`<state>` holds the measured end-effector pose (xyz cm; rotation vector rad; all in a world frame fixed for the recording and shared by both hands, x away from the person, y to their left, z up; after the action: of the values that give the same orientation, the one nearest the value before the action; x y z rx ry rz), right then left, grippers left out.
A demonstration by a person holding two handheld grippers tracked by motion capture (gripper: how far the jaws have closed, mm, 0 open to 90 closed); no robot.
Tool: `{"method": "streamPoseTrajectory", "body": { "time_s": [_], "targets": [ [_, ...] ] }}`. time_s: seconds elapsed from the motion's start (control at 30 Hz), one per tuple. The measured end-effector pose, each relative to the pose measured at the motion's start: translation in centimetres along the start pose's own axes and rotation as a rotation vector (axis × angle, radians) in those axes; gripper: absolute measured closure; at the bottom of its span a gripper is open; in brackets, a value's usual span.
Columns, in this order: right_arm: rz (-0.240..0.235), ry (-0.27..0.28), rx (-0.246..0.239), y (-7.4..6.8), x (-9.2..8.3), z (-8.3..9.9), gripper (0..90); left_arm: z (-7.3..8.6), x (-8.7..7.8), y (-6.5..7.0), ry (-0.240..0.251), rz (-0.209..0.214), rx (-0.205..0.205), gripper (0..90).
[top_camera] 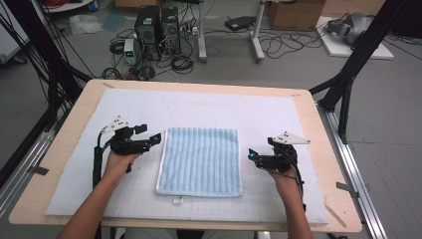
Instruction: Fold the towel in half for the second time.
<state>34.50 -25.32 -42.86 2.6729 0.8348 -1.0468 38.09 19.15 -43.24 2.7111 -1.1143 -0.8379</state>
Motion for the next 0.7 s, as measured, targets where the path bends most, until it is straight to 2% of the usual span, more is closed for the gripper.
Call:
{"method": "streamPoseTrajectory", "body": {
  "time_s": [0.23,0.33,0.37,0.6,0.7],
  "targets": [
    [-0.011,-0.003,-0.004,-0.2,0.3,-0.1,11.7,-0.2,0.6,-0.5,-0.022,-0.026,-0.014,16.9],
    [-0.017,-0.010,-0.003,-0.2,0.3,0.0,11.7,-0.7,1.2,-0.8,-0.045,-0.034,0.008,18.4],
    [-0.017,-0.011,-0.009,-0.2,0.3,0.0,11.7,-1.0,1.5,-0.9,-0.046,-0.047,0.023,19.1],
    [-0.025,-0.018,-0.016,-0.4,0.5,0.0,11.7,-2.4,4.2,-1.7,-0.140,-0.066,0.025,25.1],
    [-0.030,-0.021,-0.018,-0.4,0.6,0.0,11.7,-2.2,5.0,-2.3,-0.150,-0.070,0.014,28.0]
  ]
}}
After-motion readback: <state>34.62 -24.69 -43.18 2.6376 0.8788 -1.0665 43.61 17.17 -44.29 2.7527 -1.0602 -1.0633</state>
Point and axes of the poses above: each handheld gripper's, and its own axes: x roughly forward along the jaws, z roughly out of its underside, y roughly to its right, the point moved 3 cm from there along x, roughly forward along the jaws, and after that the axes turned 12 degrees about -y, right-handed, at the moved point
